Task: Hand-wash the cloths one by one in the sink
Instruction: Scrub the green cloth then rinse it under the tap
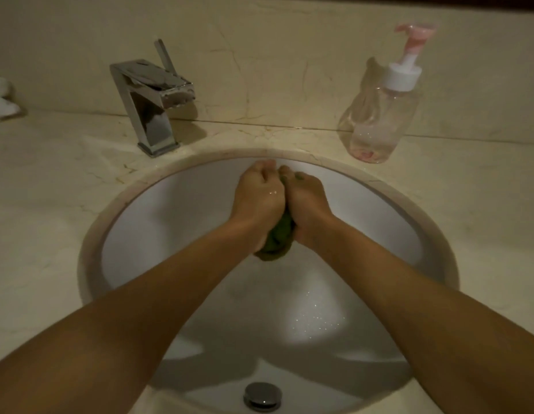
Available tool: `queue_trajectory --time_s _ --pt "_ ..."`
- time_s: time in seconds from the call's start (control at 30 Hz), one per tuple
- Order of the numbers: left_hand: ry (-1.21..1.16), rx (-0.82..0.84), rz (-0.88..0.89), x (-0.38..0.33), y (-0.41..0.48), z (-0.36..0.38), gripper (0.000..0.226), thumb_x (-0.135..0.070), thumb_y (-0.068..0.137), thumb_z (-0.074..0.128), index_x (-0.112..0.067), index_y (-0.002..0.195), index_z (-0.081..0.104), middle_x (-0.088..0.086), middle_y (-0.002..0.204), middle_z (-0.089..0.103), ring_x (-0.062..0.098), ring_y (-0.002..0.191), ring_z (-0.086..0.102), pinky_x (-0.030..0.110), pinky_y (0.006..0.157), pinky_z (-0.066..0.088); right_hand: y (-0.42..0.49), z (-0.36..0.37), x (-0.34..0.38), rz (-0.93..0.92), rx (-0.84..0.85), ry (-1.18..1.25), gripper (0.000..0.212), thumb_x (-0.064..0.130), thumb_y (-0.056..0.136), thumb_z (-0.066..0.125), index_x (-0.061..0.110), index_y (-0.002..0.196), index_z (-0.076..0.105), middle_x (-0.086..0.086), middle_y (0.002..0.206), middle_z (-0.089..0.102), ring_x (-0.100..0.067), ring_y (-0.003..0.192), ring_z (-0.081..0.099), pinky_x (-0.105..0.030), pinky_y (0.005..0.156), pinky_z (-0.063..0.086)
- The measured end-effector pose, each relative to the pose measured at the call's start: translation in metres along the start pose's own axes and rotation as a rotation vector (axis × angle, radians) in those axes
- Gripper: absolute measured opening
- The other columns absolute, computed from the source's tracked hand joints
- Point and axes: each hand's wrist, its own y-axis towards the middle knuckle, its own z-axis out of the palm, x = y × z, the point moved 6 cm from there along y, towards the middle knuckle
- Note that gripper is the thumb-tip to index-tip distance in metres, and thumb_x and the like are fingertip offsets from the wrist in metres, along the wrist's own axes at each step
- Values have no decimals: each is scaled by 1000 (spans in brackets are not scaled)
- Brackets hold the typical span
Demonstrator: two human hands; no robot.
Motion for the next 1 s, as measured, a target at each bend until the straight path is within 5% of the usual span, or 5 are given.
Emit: queue_trajectory --time_s 0.17,0.43,0.6,0.77,1.0 --pt "61 3 -63 6 24 -17 21 -23 108 41 -18 99 59 -4 96 60 10 86 60 16 73 49 -26 8 -3 -5 56 -169 33 41 110 39 16 98 57 -9 85 68 -19 71 68 -24 55 55" --pt "24 80 -11 -1 -8 18 27 -32 109 36 -22 117 60 4 107 67 18 100 66 37 96 54 -5 -20 0 97 -88 52 39 38 110 41 10 114 67 -14 98 75 -24 90 75 -34 73 61" --pt "-62 7 -128 9 21 -17 24 -23 107 40 -9 98 58 11 91 61 21 83 61 26 66 51 -34 10 0 -39 49 -107 35 45 109 42 14 108 58 -11 87 67 -20 65 64 -30 53 57" --pt "0 149 44 -2 -1 8 27 -21 107 39 -10 122 59 -6 91 61 6 80 59 29 78 52 -6 -17 7 37 -86 -3 36 36 108 47 7 113 68 -18 102 74 -32 93 74 -39 82 62" --pt "13 -3 -86 11 27 -19 20 -19 105 43 -12 94 58 9 90 59 20 85 62 33 76 51 -36 9 -1 2 85 -85 30 40 109 44 14 118 56 -14 98 67 -21 72 65 -30 56 57"
